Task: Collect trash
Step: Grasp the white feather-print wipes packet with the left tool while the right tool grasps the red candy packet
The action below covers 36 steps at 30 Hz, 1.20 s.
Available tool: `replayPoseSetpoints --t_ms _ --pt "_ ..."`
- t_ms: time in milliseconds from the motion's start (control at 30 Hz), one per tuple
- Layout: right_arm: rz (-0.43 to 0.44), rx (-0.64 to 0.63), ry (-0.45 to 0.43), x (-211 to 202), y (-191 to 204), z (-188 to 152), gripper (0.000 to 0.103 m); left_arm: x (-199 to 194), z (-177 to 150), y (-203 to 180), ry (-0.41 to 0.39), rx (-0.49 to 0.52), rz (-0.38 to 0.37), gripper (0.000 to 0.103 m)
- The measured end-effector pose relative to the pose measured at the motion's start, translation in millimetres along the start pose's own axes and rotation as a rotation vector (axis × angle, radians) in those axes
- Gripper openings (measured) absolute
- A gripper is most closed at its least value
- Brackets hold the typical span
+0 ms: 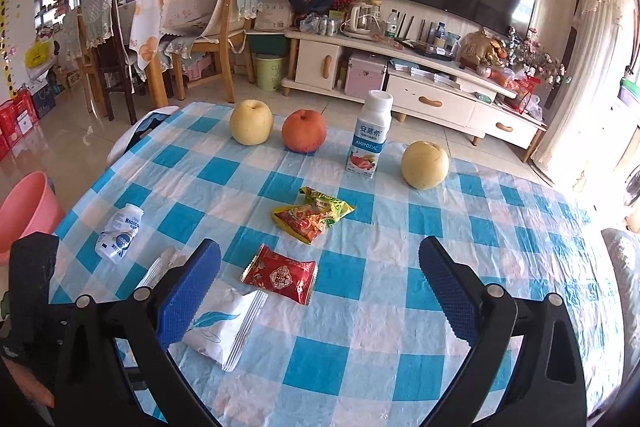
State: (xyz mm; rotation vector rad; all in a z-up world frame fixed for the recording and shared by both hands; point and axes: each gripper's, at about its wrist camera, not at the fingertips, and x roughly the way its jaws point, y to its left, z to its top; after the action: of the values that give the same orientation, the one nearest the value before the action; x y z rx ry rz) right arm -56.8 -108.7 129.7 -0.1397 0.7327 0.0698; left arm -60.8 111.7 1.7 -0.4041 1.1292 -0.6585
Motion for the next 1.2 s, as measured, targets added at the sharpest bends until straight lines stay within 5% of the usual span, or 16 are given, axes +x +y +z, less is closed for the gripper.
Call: replayPoseSetpoints --t_ms 267,400,633,867,1033,1200 --pt "0.021 0.012 0.021 2.1 -7.3 1.0 0.098 17.3 28.9 -1.1 -0.080 -0.103 -0.034 0.099" --pt "0.071 0.107 0.068 11.2 -25.9 1.8 0.098 34.1 50.1 -12.6 -0.113 -0.065 0.049 0.099" --pt "0.062 0.209 0.144 35.5 -49.4 0.9 0.098 69.1 69.0 -52.3 -0.126 0.113 0.355 0.099" --pt "0.060 0.266 0.232 75.1 -58.7 -2.7 0.098 82.5 73.8 -75.5 -0.140 0.235 0.539 0.099" --pt "0.043 0.215 0.275 100.9 -55.6 -9.0 0.098 87.0 77.6 -75.8 -0.142 0.266 0.623 0.099" --pt "0.081 0.254 0.344 126.3 -55.6 -20.4 0.096 89.9 77.5 -65.5 -0.128 0.241 0.589 0.099"
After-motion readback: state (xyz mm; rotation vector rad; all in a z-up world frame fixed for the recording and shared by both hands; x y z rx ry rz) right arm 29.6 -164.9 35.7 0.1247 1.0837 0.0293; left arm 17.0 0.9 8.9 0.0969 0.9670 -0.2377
